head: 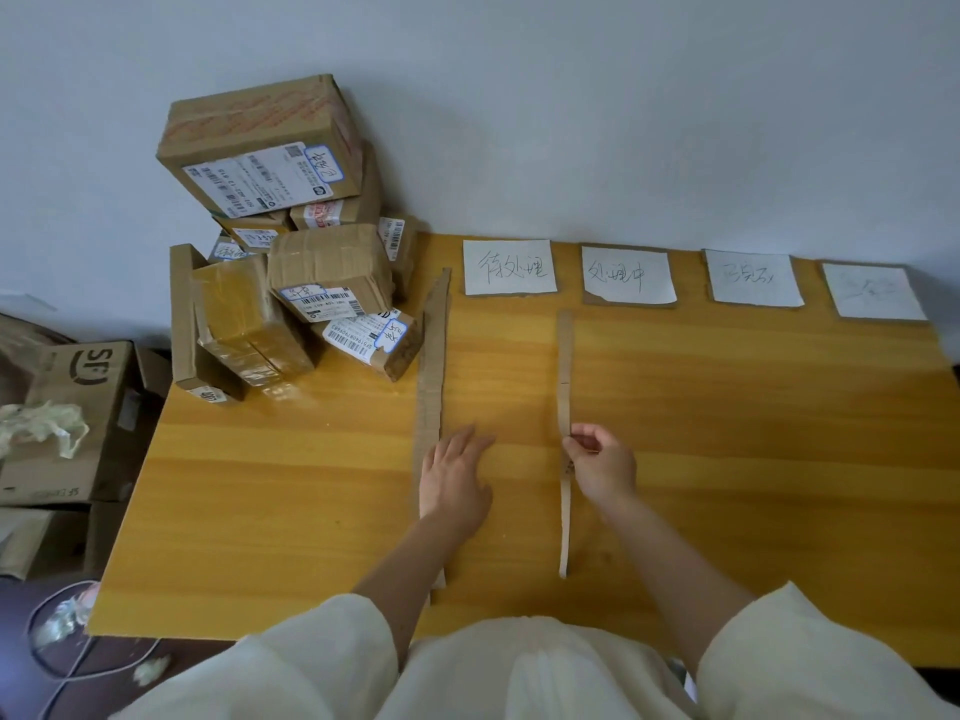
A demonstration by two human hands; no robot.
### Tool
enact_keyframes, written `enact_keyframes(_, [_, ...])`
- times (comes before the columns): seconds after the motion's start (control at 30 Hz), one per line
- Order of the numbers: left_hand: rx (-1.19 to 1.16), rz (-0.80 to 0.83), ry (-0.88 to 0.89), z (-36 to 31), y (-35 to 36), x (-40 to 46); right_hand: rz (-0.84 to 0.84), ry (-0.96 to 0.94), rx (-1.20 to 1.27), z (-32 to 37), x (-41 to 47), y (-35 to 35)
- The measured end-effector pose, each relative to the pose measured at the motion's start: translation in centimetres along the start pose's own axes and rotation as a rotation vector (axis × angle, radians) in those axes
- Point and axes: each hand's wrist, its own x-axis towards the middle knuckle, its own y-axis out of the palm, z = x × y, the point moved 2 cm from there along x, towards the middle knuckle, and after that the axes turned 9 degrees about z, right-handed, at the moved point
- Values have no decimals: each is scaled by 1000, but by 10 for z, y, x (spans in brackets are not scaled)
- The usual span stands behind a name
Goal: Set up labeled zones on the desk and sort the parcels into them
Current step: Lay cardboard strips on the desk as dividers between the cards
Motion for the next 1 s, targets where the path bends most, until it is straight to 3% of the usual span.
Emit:
enact_keyframes(0.2, [137,136,-41,-15,14,3,22,50,-43,-11,9,-11])
enact_keyframes(0.33, [165,154,-74,-19,17,5,-23,-72,-568,-11,8,-16])
enact_keyframes(0.5, [197,159,-87,-20,14,7,92,-251,-908,-19,8,-11])
enact_keyframes(1.0, [203,126,-84,-18,16,7,137,-245,-959,-13,19,-14])
